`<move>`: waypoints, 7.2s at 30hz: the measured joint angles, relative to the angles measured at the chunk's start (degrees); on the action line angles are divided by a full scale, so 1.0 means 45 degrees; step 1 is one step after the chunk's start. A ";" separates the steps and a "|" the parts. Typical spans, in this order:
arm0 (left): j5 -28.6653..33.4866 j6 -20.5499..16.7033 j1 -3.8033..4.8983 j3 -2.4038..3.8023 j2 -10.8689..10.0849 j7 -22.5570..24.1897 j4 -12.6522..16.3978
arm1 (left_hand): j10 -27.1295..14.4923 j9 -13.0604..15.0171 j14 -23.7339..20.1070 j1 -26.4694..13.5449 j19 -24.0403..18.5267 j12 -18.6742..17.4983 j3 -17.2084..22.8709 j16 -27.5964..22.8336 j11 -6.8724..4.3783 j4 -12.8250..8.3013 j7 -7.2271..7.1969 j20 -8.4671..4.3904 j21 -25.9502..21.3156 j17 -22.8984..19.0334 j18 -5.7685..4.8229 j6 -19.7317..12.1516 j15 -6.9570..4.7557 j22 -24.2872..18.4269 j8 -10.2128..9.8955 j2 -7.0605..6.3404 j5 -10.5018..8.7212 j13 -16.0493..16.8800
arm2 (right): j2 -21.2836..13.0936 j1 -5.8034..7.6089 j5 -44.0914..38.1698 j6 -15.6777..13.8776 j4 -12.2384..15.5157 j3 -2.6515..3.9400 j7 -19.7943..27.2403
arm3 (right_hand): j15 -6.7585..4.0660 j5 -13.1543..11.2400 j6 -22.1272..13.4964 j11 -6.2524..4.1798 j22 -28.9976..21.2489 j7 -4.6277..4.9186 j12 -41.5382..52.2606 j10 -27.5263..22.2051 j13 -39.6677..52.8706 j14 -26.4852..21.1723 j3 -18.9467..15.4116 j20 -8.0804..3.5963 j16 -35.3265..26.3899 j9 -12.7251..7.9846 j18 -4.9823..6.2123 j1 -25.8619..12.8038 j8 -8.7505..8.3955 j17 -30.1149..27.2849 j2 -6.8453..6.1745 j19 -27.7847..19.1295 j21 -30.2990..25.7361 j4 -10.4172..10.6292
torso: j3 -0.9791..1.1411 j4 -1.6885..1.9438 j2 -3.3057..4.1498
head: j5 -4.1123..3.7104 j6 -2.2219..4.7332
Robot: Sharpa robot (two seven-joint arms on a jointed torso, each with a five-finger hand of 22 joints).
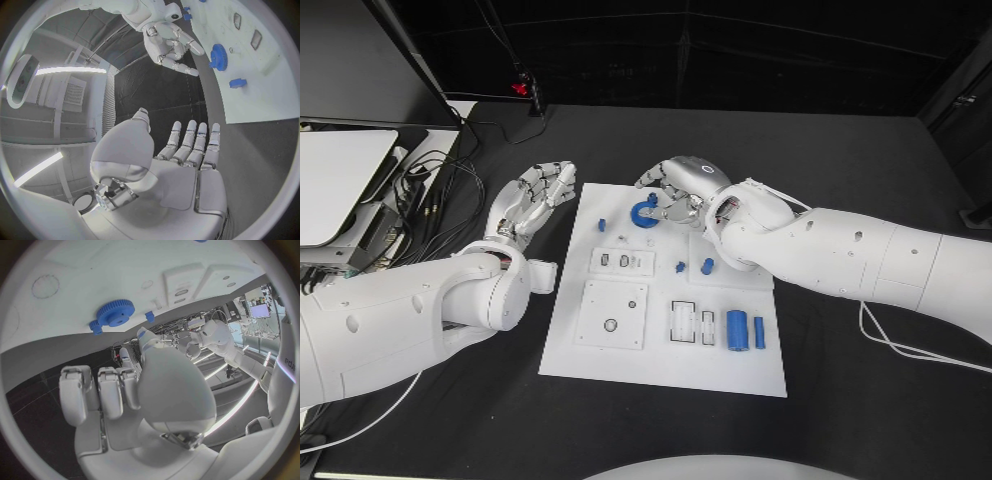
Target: Assemble the parts on the task board
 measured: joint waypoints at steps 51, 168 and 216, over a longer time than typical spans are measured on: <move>-0.0001 0.0040 -0.0002 -0.0045 -0.0025 0.0003 -0.0043 | 0.0000 -0.0009 0.0000 0.0000 0.0000 -0.0001 0.0002 0.0000 0.0000 -0.0001 0.0000 0.0000 0.0000 0.0000 0.0001 0.0000 0.0000 0.0011 0.0000 0.0000 0.0052 0.0000 | -0.6886 0.0416 0.4229 -0.0546 0.4299 -0.0038 0.1605 | -0.0001 -0.1848 0.1573 0.0091 0.0000 -0.0031 0.0000 0.0001 0.0000 0.0000 -0.0302 -0.0001 0.0000 -0.0047 0.0001 0.0138 -0.0040 -0.0001 0.0368 0.0001 0.0000 0.0040 | -0.0023 -0.0090 -0.0074 | -0.1647 0.0260; -0.0001 0.0040 -0.0004 -0.0073 -0.0125 0.0003 -0.0058 | 0.0000 -0.0049 0.0000 0.0066 0.0000 0.0052 -0.0097 0.0000 0.0000 -0.0004 0.0000 0.0000 0.0052 0.0000 0.0001 0.0000 0.0000 0.0016 0.0060 0.0066 0.0051 0.0000 | -0.3889 -0.0204 0.1671 0.0087 0.4817 -0.0010 -0.0536 | -0.0279 -0.1483 0.3334 -0.0368 0.0000 -0.0342 0.0000 0.0000 0.0000 0.0000 0.0524 -0.0188 0.0000 0.0134 0.0001 0.0892 0.0508 0.0000 0.0760 0.0003 0.0000 -0.0173 | -0.0056 -0.0045 -0.0085 | -0.0153 -0.0059; -0.0001 0.0038 -0.0001 -0.0075 -0.0116 0.0003 -0.0030 | 0.0000 -0.0062 0.0000 0.0117 0.0000 0.0051 -0.0095 0.0052 0.0000 -0.0006 0.0000 0.0000 0.0051 0.0000 0.0001 0.0000 0.0000 0.0017 0.0060 0.0117 0.0100 0.0000 | -0.0838 -0.0758 -0.1048 0.2523 0.4376 -0.0014 -0.5359 | -0.0278 -0.1143 0.3371 -0.0367 0.0000 -0.0305 0.0000 0.0000 0.0000 0.0000 0.0436 -0.0187 0.0000 0.0078 0.0001 0.0683 0.0287 0.0000 0.0821 0.0003 -0.0310 -0.0226 | -0.0038 -0.0074 -0.0076 | 0.0646 -0.0646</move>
